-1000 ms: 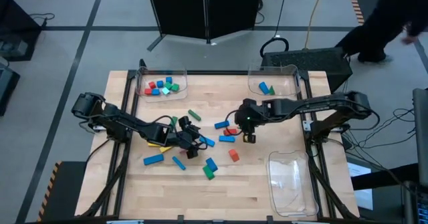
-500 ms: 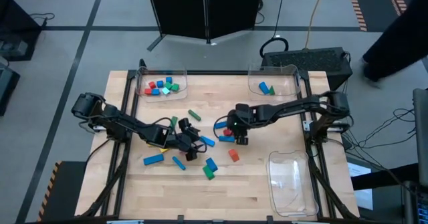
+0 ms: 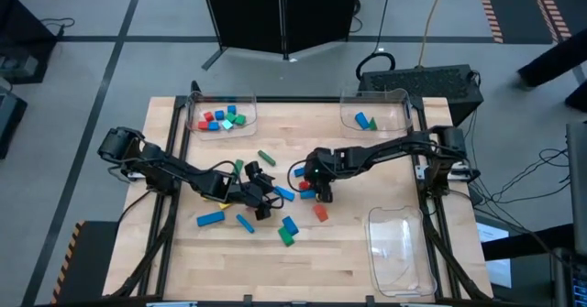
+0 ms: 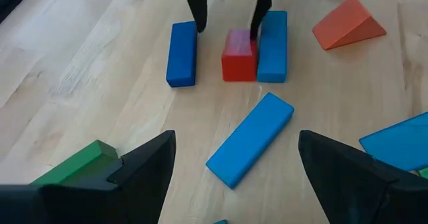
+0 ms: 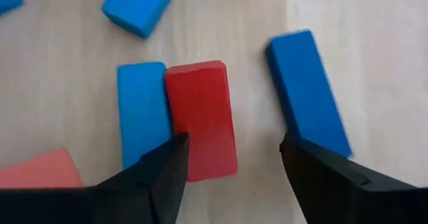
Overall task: Sort blocks by size
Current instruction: Put the red triangular block into the top right transparent bin, then put the orange triangular block into the top right transparent bin
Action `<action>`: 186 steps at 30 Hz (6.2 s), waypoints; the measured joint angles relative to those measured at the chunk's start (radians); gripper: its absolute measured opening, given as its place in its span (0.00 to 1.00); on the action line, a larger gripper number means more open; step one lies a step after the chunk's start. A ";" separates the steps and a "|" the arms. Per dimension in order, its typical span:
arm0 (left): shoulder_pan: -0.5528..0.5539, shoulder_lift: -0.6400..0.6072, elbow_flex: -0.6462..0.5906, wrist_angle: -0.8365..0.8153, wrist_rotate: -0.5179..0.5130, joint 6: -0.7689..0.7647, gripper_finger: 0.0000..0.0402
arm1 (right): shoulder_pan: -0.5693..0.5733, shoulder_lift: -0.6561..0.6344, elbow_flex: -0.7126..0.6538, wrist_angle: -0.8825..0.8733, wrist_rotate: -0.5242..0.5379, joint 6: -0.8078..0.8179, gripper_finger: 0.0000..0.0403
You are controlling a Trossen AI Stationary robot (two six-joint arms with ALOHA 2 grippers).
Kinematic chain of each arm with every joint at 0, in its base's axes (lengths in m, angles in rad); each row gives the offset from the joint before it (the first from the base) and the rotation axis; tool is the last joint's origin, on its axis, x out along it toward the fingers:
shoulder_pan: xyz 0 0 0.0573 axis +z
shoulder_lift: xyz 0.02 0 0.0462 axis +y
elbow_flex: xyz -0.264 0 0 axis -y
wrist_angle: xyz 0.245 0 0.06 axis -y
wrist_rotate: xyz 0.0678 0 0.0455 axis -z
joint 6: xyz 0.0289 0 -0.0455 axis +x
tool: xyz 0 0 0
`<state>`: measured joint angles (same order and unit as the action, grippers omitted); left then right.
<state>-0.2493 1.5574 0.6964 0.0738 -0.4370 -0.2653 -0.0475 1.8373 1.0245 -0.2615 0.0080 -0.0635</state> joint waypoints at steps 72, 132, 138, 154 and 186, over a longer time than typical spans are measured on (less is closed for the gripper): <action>0.000 0.000 -0.001 0.019 -0.009 0.008 0.79 | 0.015 -0.091 0.018 -0.034 -0.011 0.007 0.32; 0.001 0.000 -0.001 0.044 -0.010 0.035 0.79 | -0.874 -0.032 0.414 -0.701 -0.040 0.081 0.35; 0.001 0.000 -0.001 0.044 -0.010 0.035 0.79 | -0.874 -0.030 0.414 -0.711 -0.040 0.080 0.42; 0.001 0.000 -0.001 0.044 -0.010 0.043 0.79 | -0.822 -0.137 0.414 -0.796 -0.034 0.102 0.47; -0.069 0.000 0.000 0.042 0.068 0.150 0.79 | 0.048 -0.308 0.078 -0.275 -0.036 0.367 0.45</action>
<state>-0.3179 1.5574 0.6960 0.1154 -0.3691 -0.1154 0.0007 1.5295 1.1023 -0.5369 -0.0277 0.3037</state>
